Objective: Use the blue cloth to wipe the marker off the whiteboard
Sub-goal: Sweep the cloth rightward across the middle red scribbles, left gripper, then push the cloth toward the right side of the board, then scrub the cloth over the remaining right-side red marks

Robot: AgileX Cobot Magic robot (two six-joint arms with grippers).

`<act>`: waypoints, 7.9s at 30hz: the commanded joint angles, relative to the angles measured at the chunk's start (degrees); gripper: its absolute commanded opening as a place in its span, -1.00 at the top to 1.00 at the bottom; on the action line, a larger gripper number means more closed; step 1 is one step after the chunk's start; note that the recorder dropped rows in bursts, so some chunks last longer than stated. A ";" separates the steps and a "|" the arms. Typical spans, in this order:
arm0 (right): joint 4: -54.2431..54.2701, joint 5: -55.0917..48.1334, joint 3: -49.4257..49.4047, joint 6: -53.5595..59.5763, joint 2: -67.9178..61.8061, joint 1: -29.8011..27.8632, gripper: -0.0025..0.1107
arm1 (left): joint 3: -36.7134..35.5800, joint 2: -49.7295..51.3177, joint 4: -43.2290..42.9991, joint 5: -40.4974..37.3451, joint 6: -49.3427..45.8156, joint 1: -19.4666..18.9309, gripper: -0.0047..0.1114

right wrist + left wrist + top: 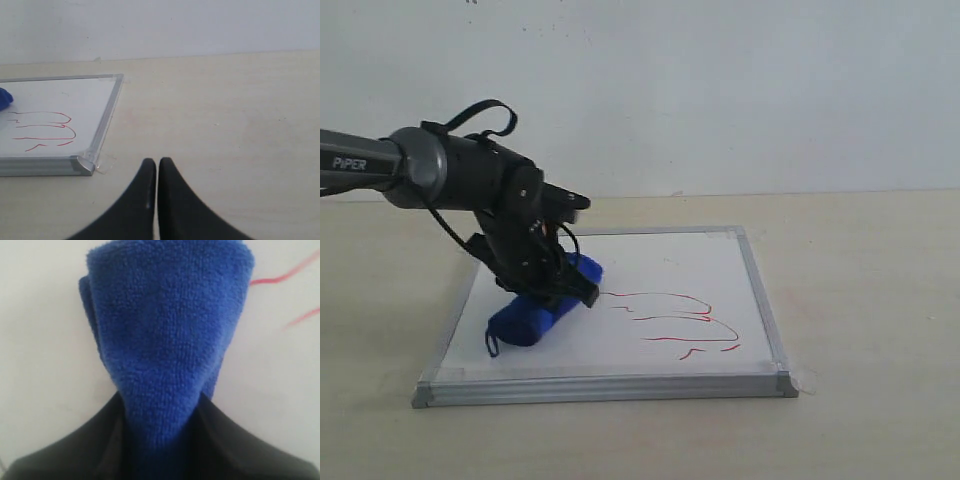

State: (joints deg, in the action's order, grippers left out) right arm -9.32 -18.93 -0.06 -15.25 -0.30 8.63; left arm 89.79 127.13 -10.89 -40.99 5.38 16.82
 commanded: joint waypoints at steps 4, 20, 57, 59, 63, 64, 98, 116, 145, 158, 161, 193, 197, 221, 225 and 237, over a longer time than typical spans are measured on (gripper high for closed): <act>0.03 0.47 0.06 0.21 0.30 -0.10 0.93 | 0.27 1.33 -2.80 -2.47 1.06 -3.92 0.85; 0.03 0.47 0.06 0.21 0.30 -0.10 0.93 | 0.27 1.33 -0.21 -0.68 -0.57 15.11 0.85; 0.03 0.47 0.06 0.21 0.30 -0.10 0.93 | 23.12 12.25 2.40 -16.29 -6.17 18.75 0.85; 0.03 0.47 0.06 0.21 0.30 -0.10 0.93 | 23.12 12.25 -1.12 -15.78 -3.38 17.53 0.85; 0.03 0.47 0.06 0.21 0.30 -0.10 0.93 | 23.12 12.25 -7.98 -16.22 3.38 11.59 0.85; 0.03 0.47 0.06 0.21 0.30 -0.10 0.93 | 23.12 12.25 -7.98 -16.52 3.79 9.99 0.85; 0.03 0.36 0.06 0.21 0.30 -0.10 0.93 | 23.84 16.12 -8.12 -18.92 4.30 7.15 0.85; 0.03 0.36 0.06 0.21 0.30 -0.10 0.93 | 33.28 16.30 -1.76 -24.48 -3.09 23.21 0.85; 0.03 0.36 0.06 0.21 0.30 -0.10 0.93 | 39.55 20.67 -2.08 -22.54 -4.02 24.49 0.85; 0.03 0.36 0.06 0.21 0.30 -0.10 0.93 | 40.20 22.23 -6.44 -25.18 -0.44 14.52 0.85; 0.03 0.36 0.06 0.21 0.30 -0.10 0.93 | 40.20 22.23 -6.44 -28.38 0.41 11.29 0.85; 0.03 0.36 0.06 0.21 0.30 -0.10 0.93 | 44.18 22.23 7.19 -24.29 -10.37 24.26 0.85; 0.03 0.36 0.06 0.21 0.30 -0.10 0.93 | 45.75 22.23 5.12 -21.91 -10.32 25.71 0.85; 0.03 0.36 0.06 0.21 0.30 -0.10 0.93 | 46.28 25.25 -1.65 -28.93 -2.71 11.98 0.85; 0.03 0.36 0.06 0.21 0.30 -0.10 0.93 | 46.28 25.25 3.64 -28.36 -8.89 16.37 0.85; 0.03 0.36 0.06 0.21 0.30 -0.10 0.93 | 44.60 23.15 2.59 -28.97 -7.57 20.92 0.85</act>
State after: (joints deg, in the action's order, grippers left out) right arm -9.32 -18.93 -0.06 -15.25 -0.30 8.63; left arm 136.24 150.55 -14.27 -68.00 -3.48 36.59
